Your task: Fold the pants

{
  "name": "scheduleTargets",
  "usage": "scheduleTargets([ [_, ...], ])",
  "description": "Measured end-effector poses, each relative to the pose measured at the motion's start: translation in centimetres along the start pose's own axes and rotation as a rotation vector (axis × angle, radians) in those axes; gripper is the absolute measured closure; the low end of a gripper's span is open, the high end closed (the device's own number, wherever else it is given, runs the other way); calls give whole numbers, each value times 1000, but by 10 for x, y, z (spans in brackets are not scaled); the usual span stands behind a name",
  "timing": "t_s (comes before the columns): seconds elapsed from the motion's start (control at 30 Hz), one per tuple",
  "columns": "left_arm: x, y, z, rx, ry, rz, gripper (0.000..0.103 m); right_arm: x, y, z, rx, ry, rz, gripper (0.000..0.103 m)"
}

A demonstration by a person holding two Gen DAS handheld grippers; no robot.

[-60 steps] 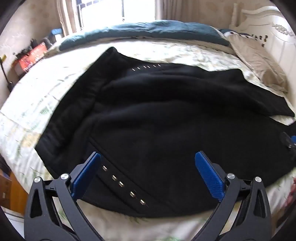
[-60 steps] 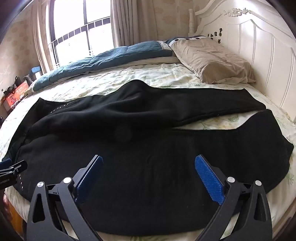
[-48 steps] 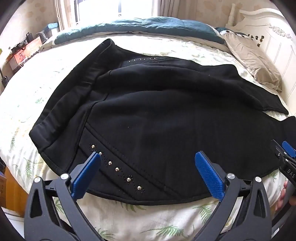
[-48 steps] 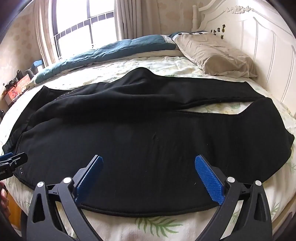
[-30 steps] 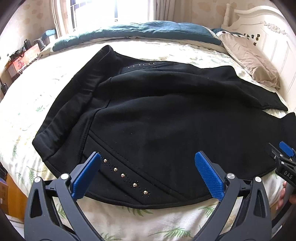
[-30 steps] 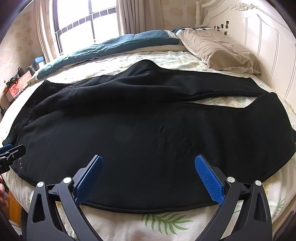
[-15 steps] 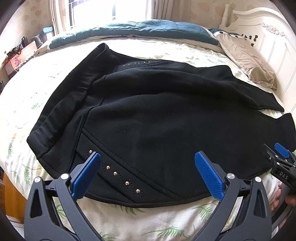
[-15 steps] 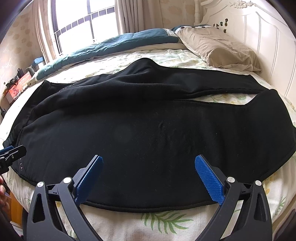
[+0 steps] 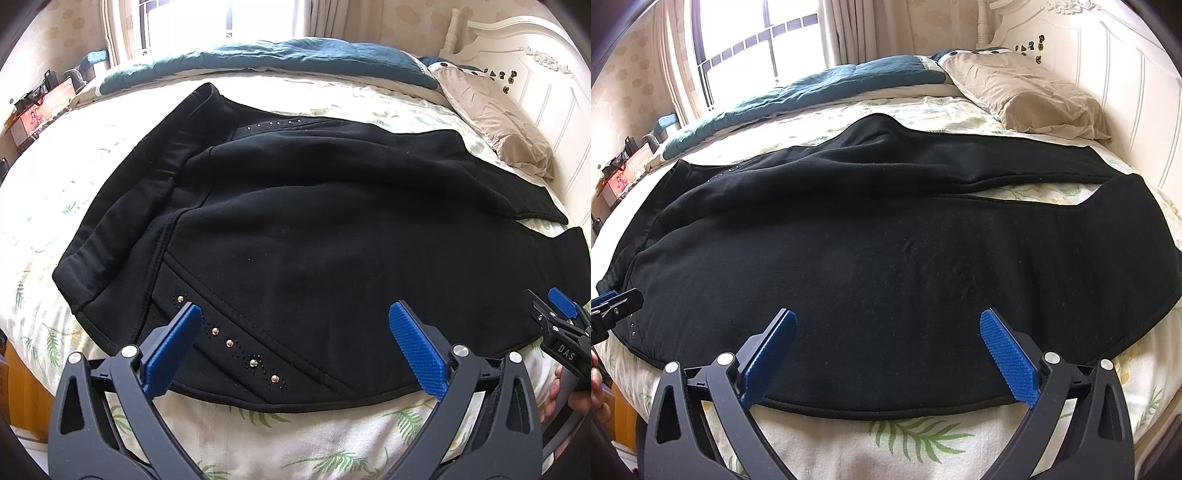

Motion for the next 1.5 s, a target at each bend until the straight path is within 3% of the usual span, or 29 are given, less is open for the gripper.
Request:
scheduleTargets([
  [1.07, 3, 3, 2, 1, -15, -1, 2, 0, 2, 0, 25, -15, -23, 4],
  [1.3, 4, 3, 0, 2, -21, 5, 2, -23, 41, -8, 194, 1, -167, 4],
  [1.43, 4, 1, -2, 5, -18, -2, 2, -57, 113, -20, 438, 109, -309, 4],
  [1.5, 4, 1, -3, 3, -17, -4, 2, -71, 156, -21, 563, 165, -327, 4],
])
Point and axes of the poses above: each gripper's, at about its wrist camera, not at the fingertips, and x roughly the way its jaws point, y to its right, z to its underside, the point moved 8 cm from there along x, roughly the way its jaws point
